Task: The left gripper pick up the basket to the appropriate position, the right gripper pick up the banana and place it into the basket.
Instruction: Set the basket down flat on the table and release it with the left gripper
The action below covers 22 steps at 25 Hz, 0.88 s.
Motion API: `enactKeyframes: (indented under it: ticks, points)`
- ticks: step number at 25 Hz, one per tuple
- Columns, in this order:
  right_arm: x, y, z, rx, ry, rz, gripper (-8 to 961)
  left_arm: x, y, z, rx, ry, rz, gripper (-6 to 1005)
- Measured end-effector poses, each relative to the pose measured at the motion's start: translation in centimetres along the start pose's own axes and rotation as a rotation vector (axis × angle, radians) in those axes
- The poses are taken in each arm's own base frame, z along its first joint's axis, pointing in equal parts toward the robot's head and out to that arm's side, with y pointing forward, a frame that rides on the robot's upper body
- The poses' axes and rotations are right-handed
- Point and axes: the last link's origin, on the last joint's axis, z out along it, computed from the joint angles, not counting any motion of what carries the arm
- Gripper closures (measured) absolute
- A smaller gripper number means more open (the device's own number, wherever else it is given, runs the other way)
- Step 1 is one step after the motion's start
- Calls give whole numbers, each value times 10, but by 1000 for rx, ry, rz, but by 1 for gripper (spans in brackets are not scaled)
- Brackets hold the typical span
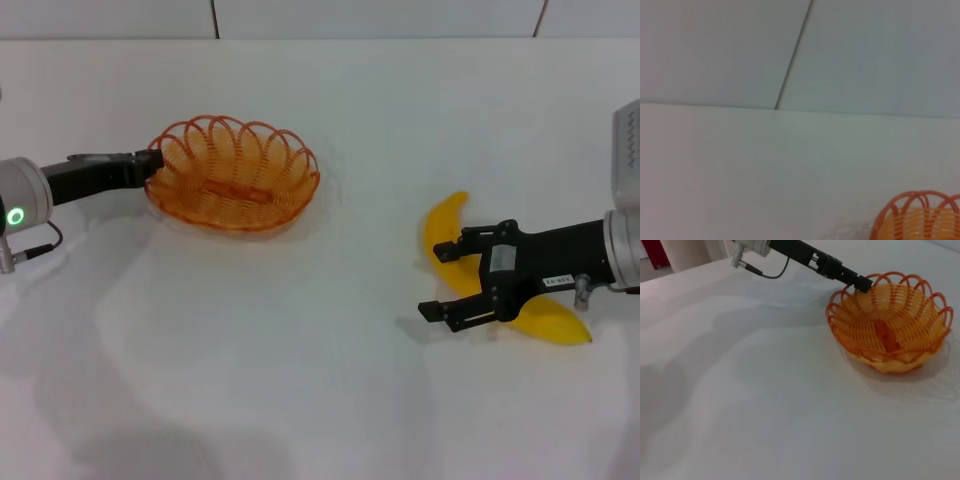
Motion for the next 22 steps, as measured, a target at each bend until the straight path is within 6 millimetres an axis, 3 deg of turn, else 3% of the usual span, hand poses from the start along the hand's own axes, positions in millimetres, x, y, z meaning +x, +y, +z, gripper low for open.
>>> enactKeyframes:
  ticks: [2, 18, 22]
  points:
    - [0, 0, 1, -3, 2, -2, 77, 0, 1, 0, -3, -1, 10, 929]
    - [3, -2, 3, 8, 6, 15, 77, 2, 7, -4, -52, 62, 24, 602]
    - [2, -3, 2, 19, -4, 16, 77, -1, 4, -7, -48, 68, 37, 441]
